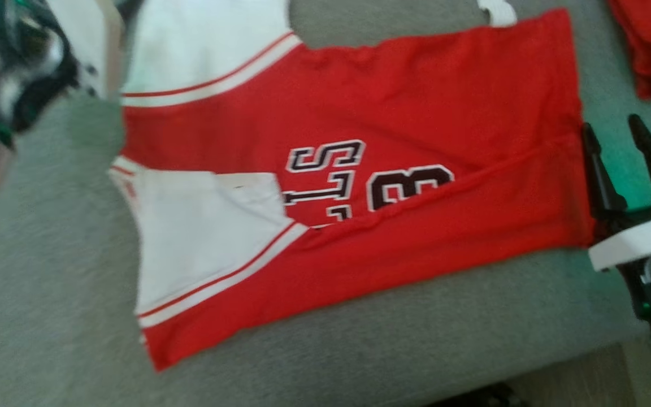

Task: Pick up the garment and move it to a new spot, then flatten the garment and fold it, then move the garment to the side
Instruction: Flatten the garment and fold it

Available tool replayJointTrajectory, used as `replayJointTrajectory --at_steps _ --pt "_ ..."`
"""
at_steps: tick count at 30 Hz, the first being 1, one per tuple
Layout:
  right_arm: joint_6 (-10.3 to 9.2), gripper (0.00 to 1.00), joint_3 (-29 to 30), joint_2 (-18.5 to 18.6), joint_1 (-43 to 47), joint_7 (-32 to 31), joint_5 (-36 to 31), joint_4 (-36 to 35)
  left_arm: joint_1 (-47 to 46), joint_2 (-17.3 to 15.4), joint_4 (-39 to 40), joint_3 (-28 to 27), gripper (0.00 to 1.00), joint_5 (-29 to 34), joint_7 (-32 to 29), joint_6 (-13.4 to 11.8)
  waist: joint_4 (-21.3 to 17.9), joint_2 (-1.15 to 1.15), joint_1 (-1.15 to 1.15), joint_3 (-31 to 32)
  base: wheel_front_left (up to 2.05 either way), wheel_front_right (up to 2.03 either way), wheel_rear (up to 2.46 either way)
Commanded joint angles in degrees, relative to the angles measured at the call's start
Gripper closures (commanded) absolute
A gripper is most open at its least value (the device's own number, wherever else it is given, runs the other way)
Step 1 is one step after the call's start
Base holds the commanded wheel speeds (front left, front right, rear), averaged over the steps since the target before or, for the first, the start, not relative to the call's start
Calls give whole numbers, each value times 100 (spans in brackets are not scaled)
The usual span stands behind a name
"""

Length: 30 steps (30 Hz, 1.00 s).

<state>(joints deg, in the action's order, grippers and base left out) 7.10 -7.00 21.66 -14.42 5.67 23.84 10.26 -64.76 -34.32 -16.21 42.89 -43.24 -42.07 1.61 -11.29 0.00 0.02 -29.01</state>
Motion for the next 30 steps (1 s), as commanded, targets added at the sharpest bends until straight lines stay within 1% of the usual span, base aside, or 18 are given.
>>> replayJointTrajectory --at_steps 1,4,6,12,19,20,22,23,25,30 --pt "39 0 -85 100 13 80 51 -86 -263 -189 69 -265 0 -23 -94 36 -331 0 -2 -280 0 0 0" --pt "39 0 -205 69 -148 239 115 154 -526 -237 -343 -247 0 -84 -479 80 -518 0 -2 -383 0 0 0" --pt "39 0 -265 43 -212 341 151 304 -635 -318 -526 -200 0 -13 -607 101 -617 0 -2 -424 0 0 0" --pt "39 0 -441 1 -323 568 273 681 -696 -455 -884 -106 0 57 -810 121 -783 0 -2 -456 0 0 0" --pt "39 0 -574 26 -466 703 378 904 -659 -651 -998 -53 0 130 -902 72 -882 0 -2 -470 0 0 0" --pt "39 0 -581 34 -481 715 388 924 -648 -656 -1006 -59 7 109 -918 63 -888 0 -2 -475 0 0 0" --pt "39 0 -587 50 -507 738 407 960 -630 -661 -1000 -67 29 67 -953 50 -892 0 -2 -492 0 0 0" --pt "39 0 -587 57 -519 748 416 975 -621 -656 -991 -79 60 29 -971 49 -892 0 -2 -503 0 0 0" --pt "39 0 -588 73 -545 765 434 1002 -616 -645 -963 -105 100 -33 -988 46 -884 0 -2 -524 0 0 0" --pt "39 0 -589 134 -657 773 461 1066 -644 -636 -903 -148 100 -29 -811 39 -829 0 -2 -553 0 0 0"
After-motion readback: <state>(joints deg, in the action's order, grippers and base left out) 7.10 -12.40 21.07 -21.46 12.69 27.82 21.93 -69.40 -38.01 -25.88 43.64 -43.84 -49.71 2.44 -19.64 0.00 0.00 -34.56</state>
